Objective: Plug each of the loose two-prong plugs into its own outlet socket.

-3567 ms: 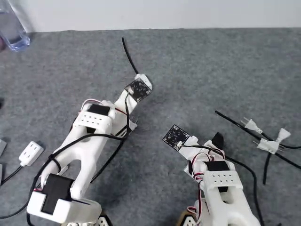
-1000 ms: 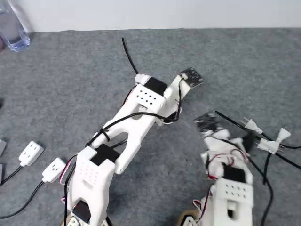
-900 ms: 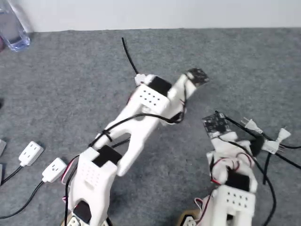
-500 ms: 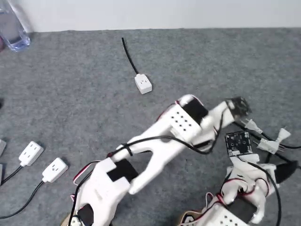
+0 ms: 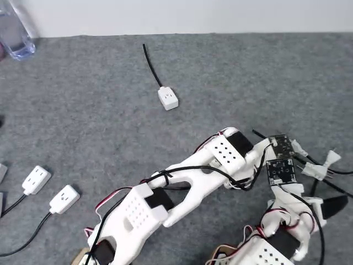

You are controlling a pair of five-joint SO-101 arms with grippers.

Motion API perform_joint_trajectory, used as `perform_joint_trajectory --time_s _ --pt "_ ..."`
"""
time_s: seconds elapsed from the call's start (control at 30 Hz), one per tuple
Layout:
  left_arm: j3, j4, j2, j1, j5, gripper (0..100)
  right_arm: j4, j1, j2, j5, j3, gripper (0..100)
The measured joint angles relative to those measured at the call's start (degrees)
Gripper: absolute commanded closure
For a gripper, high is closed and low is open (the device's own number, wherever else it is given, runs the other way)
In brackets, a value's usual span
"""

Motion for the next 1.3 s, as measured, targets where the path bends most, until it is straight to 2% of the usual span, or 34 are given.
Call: perform_joint_trajectory --time_s 0.13,0.5,0.7,0.83,0.93,1.13,1.3 --pt "0.0 -0.09 0.0 -0.09 0.0 68 -0.09 0.0 0.0 0.0 0.0 52.3" --pt "-2.73 2.02 0.09 0.0 0.0 68 -0.09 0.0 0.0 0.0 0.0 52.3" --pt "-11.52 6.51 0.09 0.0 0.0 68 -0.09 0.0 0.0 0.0 0.0 52.3" --pt "-23.65 12.31 0.09 0.0 0.0 68 -0.09 0.0 0.0 -0.09 0.0 52.3" --pt "-31.03 13.36 0.0 -0.18 0.79 68 -0.09 0.0 0.0 -0.26 0.0 52.3" --pt "-33.58 13.98 -2.11 -0.62 3.34 68 -0.35 0.35 -0.44 -0.44 0.0 52.3" --pt "-37.27 13.89 -10.73 -4.92 4.57 68 0.09 -2.64 -0.53 -0.09 0.0 52.3"
